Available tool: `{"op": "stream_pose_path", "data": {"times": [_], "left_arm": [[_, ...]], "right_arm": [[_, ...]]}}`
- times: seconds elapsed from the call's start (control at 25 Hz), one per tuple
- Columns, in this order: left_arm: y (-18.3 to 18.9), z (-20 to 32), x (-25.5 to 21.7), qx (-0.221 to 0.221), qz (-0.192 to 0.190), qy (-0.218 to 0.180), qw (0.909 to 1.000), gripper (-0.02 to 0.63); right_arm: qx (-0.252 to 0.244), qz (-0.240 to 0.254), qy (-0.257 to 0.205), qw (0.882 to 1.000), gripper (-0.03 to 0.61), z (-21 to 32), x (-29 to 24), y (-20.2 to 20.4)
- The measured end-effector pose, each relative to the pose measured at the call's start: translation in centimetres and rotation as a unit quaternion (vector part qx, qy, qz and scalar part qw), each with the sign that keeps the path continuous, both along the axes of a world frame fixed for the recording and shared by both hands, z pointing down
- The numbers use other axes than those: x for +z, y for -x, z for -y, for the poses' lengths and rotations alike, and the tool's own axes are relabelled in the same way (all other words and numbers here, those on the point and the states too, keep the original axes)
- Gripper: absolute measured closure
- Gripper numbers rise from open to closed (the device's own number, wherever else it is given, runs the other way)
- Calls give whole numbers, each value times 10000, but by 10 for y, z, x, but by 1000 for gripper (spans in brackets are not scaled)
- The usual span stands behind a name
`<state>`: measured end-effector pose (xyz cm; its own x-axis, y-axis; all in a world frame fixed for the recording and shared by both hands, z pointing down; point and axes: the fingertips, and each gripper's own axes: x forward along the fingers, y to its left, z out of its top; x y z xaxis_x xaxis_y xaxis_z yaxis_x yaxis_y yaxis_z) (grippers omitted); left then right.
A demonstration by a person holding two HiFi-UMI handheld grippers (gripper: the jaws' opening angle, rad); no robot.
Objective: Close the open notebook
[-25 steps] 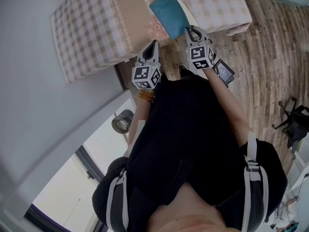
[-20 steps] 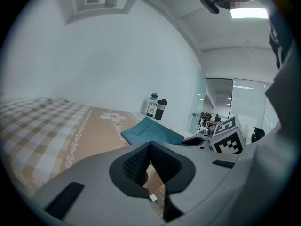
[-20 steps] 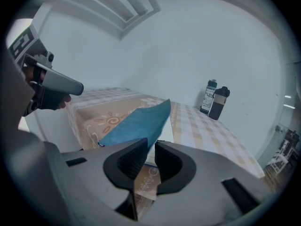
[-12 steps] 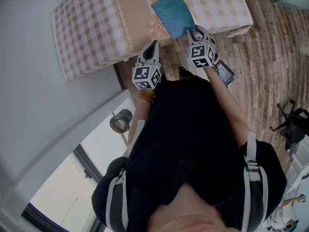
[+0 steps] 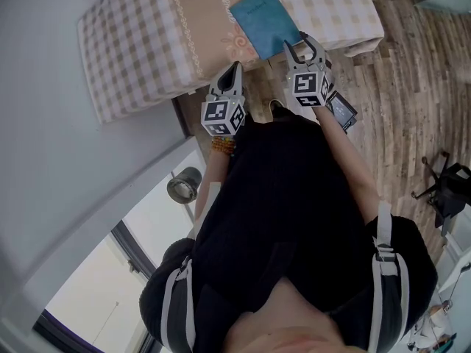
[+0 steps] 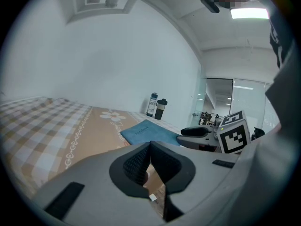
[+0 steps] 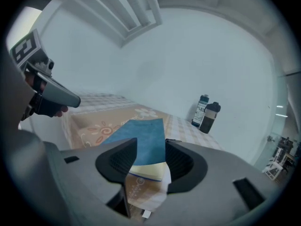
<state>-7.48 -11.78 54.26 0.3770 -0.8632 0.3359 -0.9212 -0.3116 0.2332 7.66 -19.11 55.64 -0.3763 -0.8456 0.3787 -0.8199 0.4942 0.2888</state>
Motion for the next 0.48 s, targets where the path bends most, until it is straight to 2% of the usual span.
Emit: {"op": "stream_pose_path", "data": {"times": [0.08, 0.28, 0.48], "left_arm": [[-2, -1, 0, 14, -1, -4, 10000, 598], [0, -3, -2, -15, 12, -11, 10000, 598], [6, -5, 0, -88, 25, 4, 10000, 598]], "right_arm": [[-157, -84, 191, 9997, 414, -2, 12, 7], [-157, -107, 775, 9968, 416, -2, 42, 7], [-35, 197, 1225, 9923, 416, -2, 60, 4]]}}
